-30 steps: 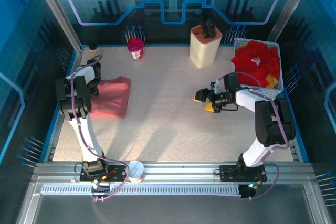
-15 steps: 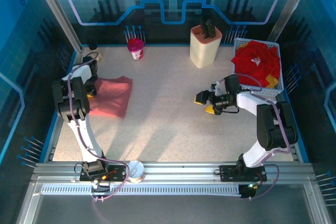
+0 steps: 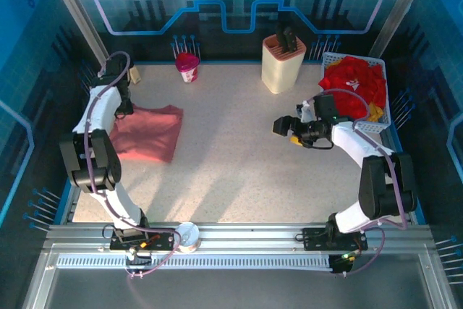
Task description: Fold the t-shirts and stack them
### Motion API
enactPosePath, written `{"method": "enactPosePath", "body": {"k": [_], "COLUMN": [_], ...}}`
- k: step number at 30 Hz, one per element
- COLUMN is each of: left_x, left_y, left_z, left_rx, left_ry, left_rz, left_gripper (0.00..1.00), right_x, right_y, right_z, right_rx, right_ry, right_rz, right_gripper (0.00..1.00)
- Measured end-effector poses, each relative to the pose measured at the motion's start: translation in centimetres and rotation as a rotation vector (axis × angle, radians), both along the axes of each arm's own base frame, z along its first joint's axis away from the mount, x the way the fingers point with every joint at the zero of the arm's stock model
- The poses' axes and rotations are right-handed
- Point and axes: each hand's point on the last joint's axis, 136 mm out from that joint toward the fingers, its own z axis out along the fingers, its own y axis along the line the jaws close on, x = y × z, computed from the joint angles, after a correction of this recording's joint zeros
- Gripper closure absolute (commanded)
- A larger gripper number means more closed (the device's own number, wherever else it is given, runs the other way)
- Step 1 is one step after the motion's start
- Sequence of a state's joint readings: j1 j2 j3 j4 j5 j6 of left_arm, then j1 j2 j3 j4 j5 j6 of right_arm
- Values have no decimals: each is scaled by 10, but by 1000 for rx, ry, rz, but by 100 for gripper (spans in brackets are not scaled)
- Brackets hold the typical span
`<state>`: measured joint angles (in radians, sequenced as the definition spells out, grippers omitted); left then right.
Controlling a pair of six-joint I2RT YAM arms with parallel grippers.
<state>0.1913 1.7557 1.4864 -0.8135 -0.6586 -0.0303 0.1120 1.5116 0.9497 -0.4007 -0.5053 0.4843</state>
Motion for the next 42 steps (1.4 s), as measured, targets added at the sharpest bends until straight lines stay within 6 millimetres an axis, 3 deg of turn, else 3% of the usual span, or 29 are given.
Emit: {"method": "enactPosePath", "body": {"k": [5,11,15,19,21,28,34,42], "left_x": [-9,-24,-38,-44,-38,-11,0,3], "left_y": [-58,-102,-131,-141,-140,-150,-156,-159], "left_z": [-18,-49,-82,-102,-98,-70,-56,-47], "left_rx": [-180,-394,-445,-439,-418,-366,-344,-335], "left_ry": [-94,-284,-398,-470,-549,-742,-806,-843], "left_rz": [-118,-180,-272,-322,-341,-446,-505,-543], "left_gripper": [1,1,1,1,1,1,1,1], "right_x": [8,12,3,-3,-3,23,26,53], "right_y": [-22,-63,-90,-107,-109,-108,-110,-110], "right_z": [8,23,11,-6,-9,8,-24,-21], "right_rx": [-132,-342,-488,-583,-606,-635,-673,-708], "right_ry": [-75,-261,-367,-427,-457,-626,-635,-790], "right_rz": [-64,-176,-231,-257,-252,-243,-215,-220], "right_gripper": [0,0,0,0,0,0,0,0]}}
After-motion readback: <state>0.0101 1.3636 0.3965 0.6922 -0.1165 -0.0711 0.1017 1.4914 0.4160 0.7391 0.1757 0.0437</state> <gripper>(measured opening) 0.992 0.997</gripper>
